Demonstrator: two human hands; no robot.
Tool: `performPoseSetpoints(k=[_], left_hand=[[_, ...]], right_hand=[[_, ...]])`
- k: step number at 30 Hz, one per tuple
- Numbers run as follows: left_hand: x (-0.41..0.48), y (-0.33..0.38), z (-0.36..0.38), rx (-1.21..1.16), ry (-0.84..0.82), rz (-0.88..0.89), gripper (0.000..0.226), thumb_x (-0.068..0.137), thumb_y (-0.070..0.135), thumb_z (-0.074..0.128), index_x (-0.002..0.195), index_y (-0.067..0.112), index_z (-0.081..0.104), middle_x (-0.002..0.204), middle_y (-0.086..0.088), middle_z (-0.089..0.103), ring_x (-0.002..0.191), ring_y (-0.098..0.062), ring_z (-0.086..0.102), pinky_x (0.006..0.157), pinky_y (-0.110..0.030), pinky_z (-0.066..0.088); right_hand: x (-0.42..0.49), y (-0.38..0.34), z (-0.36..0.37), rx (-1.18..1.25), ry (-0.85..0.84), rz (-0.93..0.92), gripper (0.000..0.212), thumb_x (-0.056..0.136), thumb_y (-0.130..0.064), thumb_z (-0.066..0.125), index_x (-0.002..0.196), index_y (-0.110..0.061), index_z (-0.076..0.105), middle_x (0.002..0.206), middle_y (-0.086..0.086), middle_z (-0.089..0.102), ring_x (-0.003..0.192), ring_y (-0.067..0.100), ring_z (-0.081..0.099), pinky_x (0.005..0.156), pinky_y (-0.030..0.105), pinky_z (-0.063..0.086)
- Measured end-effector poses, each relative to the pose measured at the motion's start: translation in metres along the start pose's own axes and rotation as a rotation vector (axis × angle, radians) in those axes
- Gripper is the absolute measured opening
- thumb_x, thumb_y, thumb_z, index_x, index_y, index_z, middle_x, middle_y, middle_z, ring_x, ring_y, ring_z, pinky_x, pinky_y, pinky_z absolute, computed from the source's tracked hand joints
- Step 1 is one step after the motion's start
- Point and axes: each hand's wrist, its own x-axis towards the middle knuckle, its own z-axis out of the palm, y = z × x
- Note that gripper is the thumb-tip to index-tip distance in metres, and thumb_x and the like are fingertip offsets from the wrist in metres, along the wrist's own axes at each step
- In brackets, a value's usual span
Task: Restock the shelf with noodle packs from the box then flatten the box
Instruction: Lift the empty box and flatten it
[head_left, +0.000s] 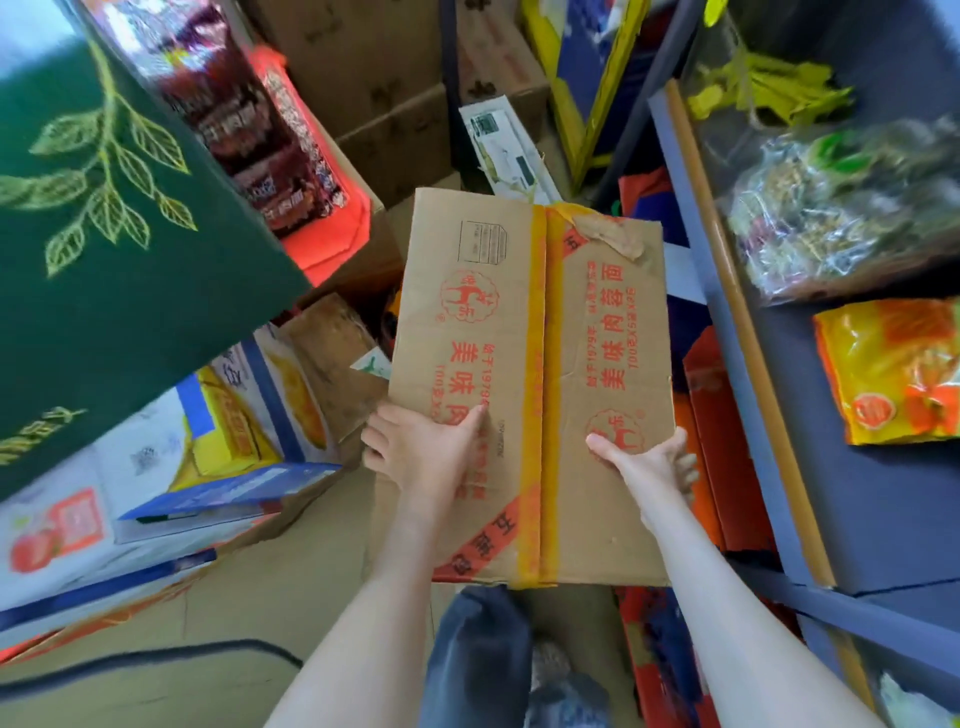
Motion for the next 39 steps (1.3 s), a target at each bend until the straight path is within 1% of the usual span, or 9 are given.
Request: performPoseSetpoints(k=[4,9,14,20,25,28,31,37,39], left_hand=[[0.023,0.028,-0.019,-0.018,-0.023,-0.003,0.118,0.054,0.071,0.073,0.139,0.004,0.024,0.138,-0.016,0.035,0.131,-0.035,0.027,0.108,-0.048,0.018],[0.046,0.069,-0.027,0.019,-0.026,-0.013,0.122,0.059,0.073,0.069,0.142,0.001,0.017,0.143,-0.016,0.029,0.132,-0.034,0.024,0.109,-0.048,0.018],[0.075,0.122,-0.02,0.047,-0.011,-0.064,0.12,0.058,0.075,0.066,0.14,-0.001,0.022,0.139,-0.016,0.034,0.13,-0.032,0.027,0.107,-0.046,0.021],[0.131,0.188,-0.006,0.052,0.002,-0.154,0.121,0.057,0.078,0.065,0.138,-0.002,0.024,0.137,-0.017,0.036,0.127,-0.033,0.031,0.105,-0.046,0.025],[0.189,0.227,0.005,0.024,0.015,-0.232,0.123,0.057,0.078,0.064,0.14,-0.003,0.022,0.14,-0.017,0.034,0.13,-0.033,0.029,0.106,-0.047,0.024],[0.228,0.246,0.011,-0.008,0.031,-0.259,0.123,0.057,0.077,0.065,0.14,-0.002,0.022,0.141,-0.018,0.033,0.13,-0.034,0.029,0.106,-0.047,0.024],[0.265,0.264,0.021,-0.045,0.044,-0.291,0.121,0.056,0.076,0.067,0.138,-0.002,0.025,0.14,-0.018,0.035,0.13,-0.034,0.03,0.106,-0.046,0.025],[0.325,0.294,0.049,-0.124,0.063,-0.38,0.121,0.055,0.075,0.068,0.138,-0.002,0.025,0.14,-0.018,0.035,0.13,-0.033,0.029,0.106,-0.047,0.023],[0.341,0.299,0.06,-0.149,0.054,-0.398,0.121,0.057,0.074,0.068,0.14,-0.002,0.023,0.14,-0.018,0.034,0.131,-0.033,0.028,0.106,-0.046,0.022]], right_hand=[[0.006,-0.043,-0.009,-0.004,-0.008,-0.02,0.13,0.054,-0.066,0.078,0.148,-0.022,-0.001,0.151,0.013,0.015,0.14,0.033,0.012,0.113,0.053,0.016],[0.03,-0.094,-0.023,-0.02,-0.006,-0.06,0.13,0.054,-0.064,0.079,0.148,-0.02,0.001,0.152,0.015,0.015,0.141,0.033,0.013,0.113,0.052,0.017],[0.07,-0.149,-0.039,-0.06,-0.023,-0.106,0.128,0.052,-0.064,0.08,0.147,-0.02,0.007,0.147,0.016,0.022,0.136,0.034,0.021,0.109,0.051,0.022],[0.136,-0.23,-0.042,-0.118,-0.098,-0.152,0.125,0.054,-0.067,0.078,0.147,-0.022,0.006,0.151,0.014,0.018,0.138,0.036,0.016,0.11,0.056,0.019],[0.183,-0.301,-0.026,-0.185,-0.126,-0.21,0.126,0.056,-0.065,0.077,0.148,-0.021,0.002,0.151,0.015,0.015,0.14,0.036,0.013,0.112,0.055,0.018],[0.208,-0.343,-0.01,-0.192,-0.126,-0.252,0.123,0.054,-0.065,0.077,0.146,-0.022,0.007,0.148,0.014,0.02,0.136,0.036,0.019,0.11,0.057,0.021],[0.232,-0.386,0.003,-0.233,-0.088,-0.286,0.116,0.058,-0.063,0.077,0.143,-0.018,0.013,0.145,0.015,0.025,0.133,0.035,0.023,0.108,0.053,0.025],[0.288,-0.461,0.037,-0.326,-0.097,-0.346,0.124,0.056,-0.067,0.076,0.148,-0.022,0.006,0.151,0.014,0.017,0.138,0.033,0.015,0.11,0.052,0.02],[0.306,-0.481,0.048,-0.364,-0.095,-0.367,0.126,0.055,-0.067,0.076,0.148,-0.021,0.005,0.15,0.014,0.018,0.138,0.033,0.015,0.11,0.05,0.02]])
